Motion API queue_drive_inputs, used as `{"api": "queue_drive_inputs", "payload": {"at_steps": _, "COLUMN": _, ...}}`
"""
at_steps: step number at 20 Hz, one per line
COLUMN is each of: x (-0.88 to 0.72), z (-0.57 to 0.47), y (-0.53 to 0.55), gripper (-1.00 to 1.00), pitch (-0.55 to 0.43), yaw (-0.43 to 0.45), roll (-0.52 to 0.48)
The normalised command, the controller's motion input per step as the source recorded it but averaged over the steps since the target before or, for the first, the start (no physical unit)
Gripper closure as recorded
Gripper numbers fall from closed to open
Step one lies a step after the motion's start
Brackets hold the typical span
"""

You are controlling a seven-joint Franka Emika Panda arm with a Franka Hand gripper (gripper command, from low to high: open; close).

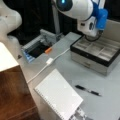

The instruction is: Open the box. Pick up the pen. Place the pen in the box. Pick up the book. Place the book on the shelf.

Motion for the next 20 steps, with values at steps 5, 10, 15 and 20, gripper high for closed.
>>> {"api": "queue_drive_inputs", "payload": {"at_steps": 5, "x": 0.2, "z": 0.01, "y": 0.21, "gripper": -1.0, "pitch": -0.041, "yaw": -0.072, "roll": 0.148}}
{"api": "queue_drive_inputs", "payload": {"at_steps": 10, "x": 0.26, "z": -0.1, "y": 0.16, "gripper": -1.0, "pitch": -0.076, "yaw": -0.076, "roll": 0.154}}
{"api": "queue_drive_inputs", "payload": {"at_steps": 15, "x": 0.27, "z": -0.14, "y": 0.24, "gripper": -1.0, "pitch": -0.113, "yaw": -0.078, "roll": 0.113}}
{"api": "queue_drive_inputs", "payload": {"at_steps": 20, "x": 0.13, "z": -0.06, "y": 0.31, "gripper": -1.0, "pitch": -0.105, "yaw": -0.082, "roll": 0.095}}
